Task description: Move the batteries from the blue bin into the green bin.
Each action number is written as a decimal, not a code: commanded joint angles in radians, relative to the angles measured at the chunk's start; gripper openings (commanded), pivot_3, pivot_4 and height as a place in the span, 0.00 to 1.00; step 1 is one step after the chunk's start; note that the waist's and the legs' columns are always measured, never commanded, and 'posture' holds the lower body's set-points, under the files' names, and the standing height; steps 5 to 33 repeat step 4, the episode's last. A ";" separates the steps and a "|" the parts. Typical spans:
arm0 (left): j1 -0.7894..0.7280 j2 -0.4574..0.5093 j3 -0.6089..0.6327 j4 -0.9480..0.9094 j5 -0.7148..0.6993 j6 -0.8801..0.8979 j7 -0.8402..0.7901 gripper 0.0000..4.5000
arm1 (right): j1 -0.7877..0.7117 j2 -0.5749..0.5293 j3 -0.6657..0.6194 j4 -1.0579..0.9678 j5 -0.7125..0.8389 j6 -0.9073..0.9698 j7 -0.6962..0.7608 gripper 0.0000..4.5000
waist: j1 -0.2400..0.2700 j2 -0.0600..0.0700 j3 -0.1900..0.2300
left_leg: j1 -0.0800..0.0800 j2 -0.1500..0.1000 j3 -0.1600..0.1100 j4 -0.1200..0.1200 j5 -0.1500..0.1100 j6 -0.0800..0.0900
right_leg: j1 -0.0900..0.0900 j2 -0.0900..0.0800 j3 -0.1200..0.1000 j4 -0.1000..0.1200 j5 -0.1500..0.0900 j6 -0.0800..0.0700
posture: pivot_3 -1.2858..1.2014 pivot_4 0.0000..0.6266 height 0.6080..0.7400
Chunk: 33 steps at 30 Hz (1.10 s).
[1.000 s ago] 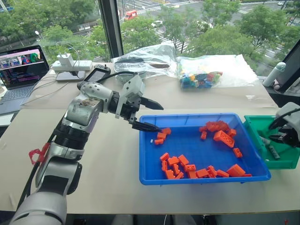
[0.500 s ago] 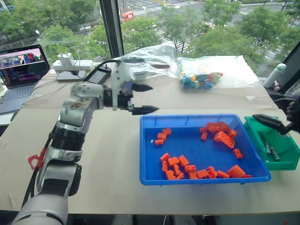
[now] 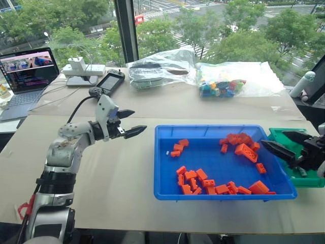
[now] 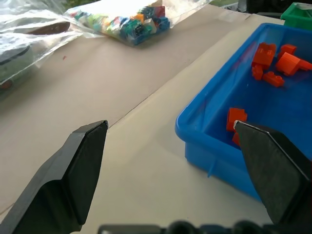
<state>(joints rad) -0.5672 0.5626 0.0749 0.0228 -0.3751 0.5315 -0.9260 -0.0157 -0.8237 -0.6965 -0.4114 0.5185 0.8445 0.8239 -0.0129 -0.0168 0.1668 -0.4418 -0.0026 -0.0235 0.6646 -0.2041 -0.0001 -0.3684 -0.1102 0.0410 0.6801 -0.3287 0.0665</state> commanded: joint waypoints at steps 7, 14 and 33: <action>-0.001 -0.001 0.006 -0.036 -0.039 0.028 0.016 1.00 | 0.037 -0.033 0.015 -0.016 -0.006 -0.056 -0.011 0.99 | -0.001 0.000 0.000 | 0.000 0.000 0.000 0.000 0.000 0.000 | 0.000 0.000 0.000 0.000 0.000 0.000 | 0.52 0.24 0.98; -0.001 -0.001 0.006 -0.036 -0.039 0.028 0.016 1.00 | 0.037 -0.033 0.015 -0.016 -0.006 -0.056 -0.011 0.99 | -0.001 0.000 0.000 | 0.000 0.000 0.000 0.000 0.000 0.000 | 0.000 0.000 0.000 0.000 0.000 0.000 | 0.52 0.24 0.98; -0.001 -0.001 0.006 -0.036 -0.039 0.028 0.016 1.00 | 0.037 -0.033 0.015 -0.016 -0.006 -0.056 -0.011 0.99 | -0.001 0.000 0.000 | 0.000 0.000 0.000 0.000 0.000 0.000 | 0.000 0.000 0.000 0.000 0.000 0.000 | 0.52 0.24 0.98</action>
